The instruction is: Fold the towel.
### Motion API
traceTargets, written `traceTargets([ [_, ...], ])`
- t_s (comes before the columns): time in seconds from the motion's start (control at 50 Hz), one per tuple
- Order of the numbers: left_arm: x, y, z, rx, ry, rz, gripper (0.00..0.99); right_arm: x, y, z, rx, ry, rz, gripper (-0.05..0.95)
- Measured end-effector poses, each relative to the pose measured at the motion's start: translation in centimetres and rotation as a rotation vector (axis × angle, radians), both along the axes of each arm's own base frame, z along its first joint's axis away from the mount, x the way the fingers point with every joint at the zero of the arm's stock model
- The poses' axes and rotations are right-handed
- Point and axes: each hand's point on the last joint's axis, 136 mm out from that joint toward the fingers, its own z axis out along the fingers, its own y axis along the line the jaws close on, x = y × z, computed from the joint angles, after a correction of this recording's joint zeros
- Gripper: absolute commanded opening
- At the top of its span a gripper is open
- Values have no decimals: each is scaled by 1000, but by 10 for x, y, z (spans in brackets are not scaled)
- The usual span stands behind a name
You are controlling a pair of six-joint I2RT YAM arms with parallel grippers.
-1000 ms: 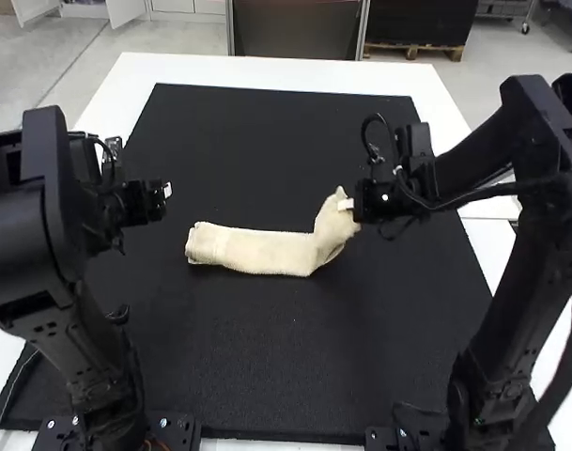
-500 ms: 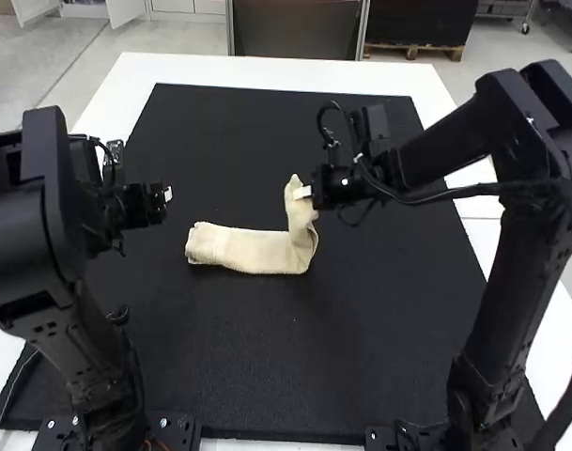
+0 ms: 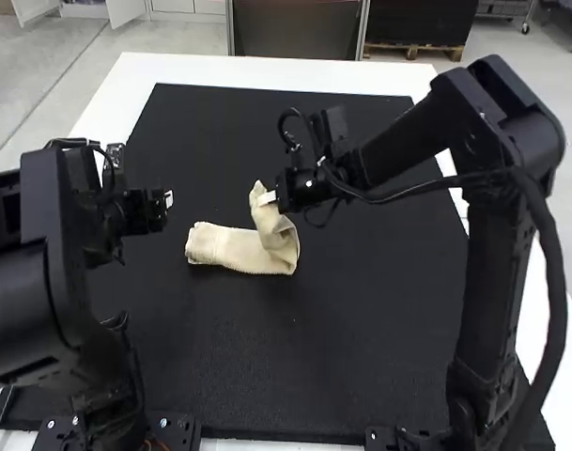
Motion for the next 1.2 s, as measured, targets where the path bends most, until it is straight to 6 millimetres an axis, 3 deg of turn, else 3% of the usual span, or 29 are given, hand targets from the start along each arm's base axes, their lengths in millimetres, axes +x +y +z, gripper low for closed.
traceTargets([
  [0.7, -2, -1, 1, 1, -1, 0, 970, 0, 71, -12, 25, -2, 94, -21],
  [1.2, -1, -1, 2, 4, -4, -1, 970, -2, 99, -26, 30, 9, 127, -16],
])
